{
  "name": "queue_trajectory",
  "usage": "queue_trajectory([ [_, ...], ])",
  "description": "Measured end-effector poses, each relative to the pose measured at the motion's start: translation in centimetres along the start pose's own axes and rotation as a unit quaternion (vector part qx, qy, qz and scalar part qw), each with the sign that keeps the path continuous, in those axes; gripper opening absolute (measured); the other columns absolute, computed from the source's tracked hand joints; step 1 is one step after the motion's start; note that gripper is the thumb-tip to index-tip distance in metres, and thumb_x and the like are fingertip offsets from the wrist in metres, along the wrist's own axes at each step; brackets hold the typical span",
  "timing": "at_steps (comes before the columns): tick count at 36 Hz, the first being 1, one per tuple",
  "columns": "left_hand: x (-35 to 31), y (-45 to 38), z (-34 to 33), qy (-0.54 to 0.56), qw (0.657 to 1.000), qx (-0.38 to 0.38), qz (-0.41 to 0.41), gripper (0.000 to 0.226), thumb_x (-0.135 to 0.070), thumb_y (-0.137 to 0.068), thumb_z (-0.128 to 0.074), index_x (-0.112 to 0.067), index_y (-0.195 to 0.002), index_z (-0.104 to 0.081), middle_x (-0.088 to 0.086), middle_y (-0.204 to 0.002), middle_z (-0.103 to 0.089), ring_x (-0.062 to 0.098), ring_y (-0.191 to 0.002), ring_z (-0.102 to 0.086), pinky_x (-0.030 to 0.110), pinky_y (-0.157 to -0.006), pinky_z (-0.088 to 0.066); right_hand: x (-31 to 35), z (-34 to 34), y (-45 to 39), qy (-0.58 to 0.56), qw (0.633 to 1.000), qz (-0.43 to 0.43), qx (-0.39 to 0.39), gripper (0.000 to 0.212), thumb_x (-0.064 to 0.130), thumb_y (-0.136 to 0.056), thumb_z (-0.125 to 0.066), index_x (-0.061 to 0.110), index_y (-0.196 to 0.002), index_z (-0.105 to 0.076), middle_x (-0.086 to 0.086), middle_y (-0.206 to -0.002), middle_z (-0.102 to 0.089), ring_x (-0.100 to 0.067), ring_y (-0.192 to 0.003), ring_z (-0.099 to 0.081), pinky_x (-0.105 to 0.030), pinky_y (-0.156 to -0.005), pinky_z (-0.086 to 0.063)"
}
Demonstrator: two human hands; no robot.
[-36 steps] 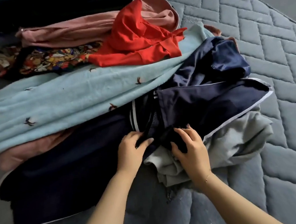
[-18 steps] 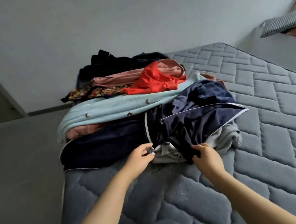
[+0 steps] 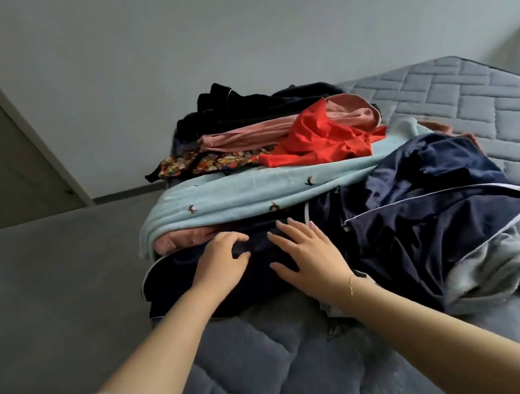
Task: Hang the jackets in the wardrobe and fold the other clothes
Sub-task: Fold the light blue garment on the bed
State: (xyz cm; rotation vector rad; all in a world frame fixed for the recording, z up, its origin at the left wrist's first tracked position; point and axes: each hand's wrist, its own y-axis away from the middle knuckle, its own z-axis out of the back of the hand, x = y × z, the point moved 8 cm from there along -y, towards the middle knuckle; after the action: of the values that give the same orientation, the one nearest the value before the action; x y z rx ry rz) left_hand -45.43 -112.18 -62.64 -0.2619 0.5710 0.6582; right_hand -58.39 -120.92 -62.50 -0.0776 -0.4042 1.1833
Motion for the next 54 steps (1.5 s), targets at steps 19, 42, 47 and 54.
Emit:
queue_trajectory([
  [19, 9.5, -17.2, -3.7, -0.165, 0.983, -0.078, -0.034, 0.037, -0.001, -0.086, -0.052, -0.017, -0.115, -0.068, 0.006, -0.102, -0.061, 0.031, -0.102, -0.052, 0.038, -0.085, -0.038, -11.3, -10.5, -2.2, -0.002, 0.994, -0.072, -0.083, 0.047, 0.029, -0.09, -0.04, 0.008, -0.123, -0.065, -0.012, -0.141, -0.05, -0.028, -0.133, -0.045, -0.061, -0.109, -0.027],
  [42, -4.2, 14.8, 3.9, -0.152, 0.947, 0.184, -0.216, 0.04, -0.041, -0.092, -0.06, -0.021, -0.065, -0.039, -0.013, -0.07, -0.039, 0.004, -0.069, -0.038, 0.023, -0.063, -0.026, 0.2, -2.8, 7.3, -0.694, 0.539, -0.471, -0.07, 0.043, 0.028, -0.088, -0.068, 0.007, -0.124, -0.057, -0.013, -0.119, -0.065, -0.031, -0.105, -0.064, -0.045, -0.093, -0.053],
  [47, 1.0, 16.5, 6.3, -0.251, 0.934, 0.23, -0.107, 0.026, -0.035, -0.09, -0.058, -0.022, -0.069, -0.049, -0.01, -0.082, -0.054, 0.013, -0.086, -0.054, 0.027, -0.068, -0.041, 3.2, -2.9, 9.4, -0.628, 0.579, -0.512, -0.09, 0.027, 0.006, -0.088, -0.066, 0.001, -0.113, -0.058, -0.011, -0.099, -0.065, -0.025, -0.074, -0.062, -0.033, -0.06, -0.055],
  [54, 11.0, 18.6, 10.5, -0.304, 0.912, 0.268, 0.066, 0.019, -0.034, -0.087, -0.065, -0.029, -0.104, -0.07, -0.011, -0.106, -0.068, 0.009, -0.095, -0.06, 0.022, -0.078, -0.046, 13.2, -4.6, 14.5, -0.566, 0.681, -0.441, 0.143, 0.032, 0.008, -0.09, -0.064, -0.006, -0.117, -0.057, -0.019, -0.095, -0.061, -0.025, -0.071, -0.059, -0.027, -0.048, -0.051],
])
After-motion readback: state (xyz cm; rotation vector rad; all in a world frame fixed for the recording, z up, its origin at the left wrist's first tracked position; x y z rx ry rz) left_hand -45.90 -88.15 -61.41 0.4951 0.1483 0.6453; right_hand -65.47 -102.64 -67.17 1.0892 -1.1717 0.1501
